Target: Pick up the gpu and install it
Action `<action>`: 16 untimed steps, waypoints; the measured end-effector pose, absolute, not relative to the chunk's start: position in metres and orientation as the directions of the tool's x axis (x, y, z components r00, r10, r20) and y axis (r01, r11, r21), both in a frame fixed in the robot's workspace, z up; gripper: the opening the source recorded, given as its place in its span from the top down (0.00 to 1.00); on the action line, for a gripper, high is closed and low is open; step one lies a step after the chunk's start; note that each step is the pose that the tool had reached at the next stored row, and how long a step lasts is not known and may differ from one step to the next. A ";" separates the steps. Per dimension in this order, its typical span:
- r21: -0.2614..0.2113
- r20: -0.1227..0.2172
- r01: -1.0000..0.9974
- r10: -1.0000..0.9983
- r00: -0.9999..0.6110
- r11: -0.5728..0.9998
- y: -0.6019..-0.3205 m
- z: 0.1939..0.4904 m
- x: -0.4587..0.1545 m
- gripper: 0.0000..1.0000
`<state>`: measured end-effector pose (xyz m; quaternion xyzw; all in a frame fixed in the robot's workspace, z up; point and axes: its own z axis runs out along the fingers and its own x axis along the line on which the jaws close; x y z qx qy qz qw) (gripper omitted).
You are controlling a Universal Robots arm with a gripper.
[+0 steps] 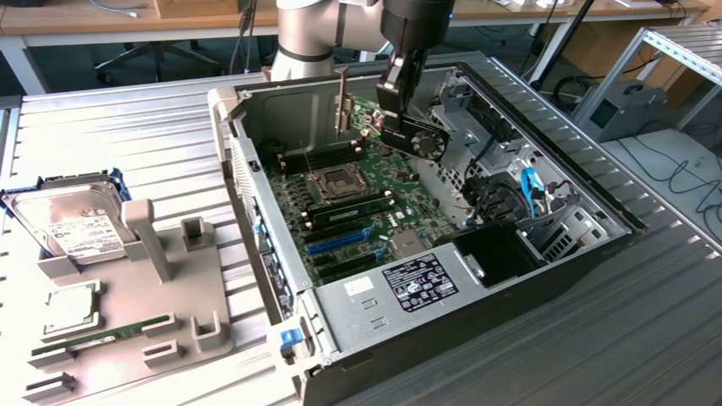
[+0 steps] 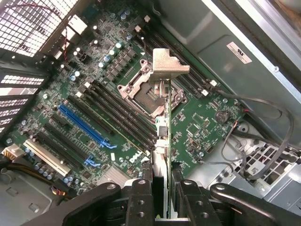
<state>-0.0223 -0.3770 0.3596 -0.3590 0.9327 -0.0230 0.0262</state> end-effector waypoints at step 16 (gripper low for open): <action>-0.062 -0.032 -0.699 -0.701 -0.712 0.713 -0.377 0.359 -0.022 0.74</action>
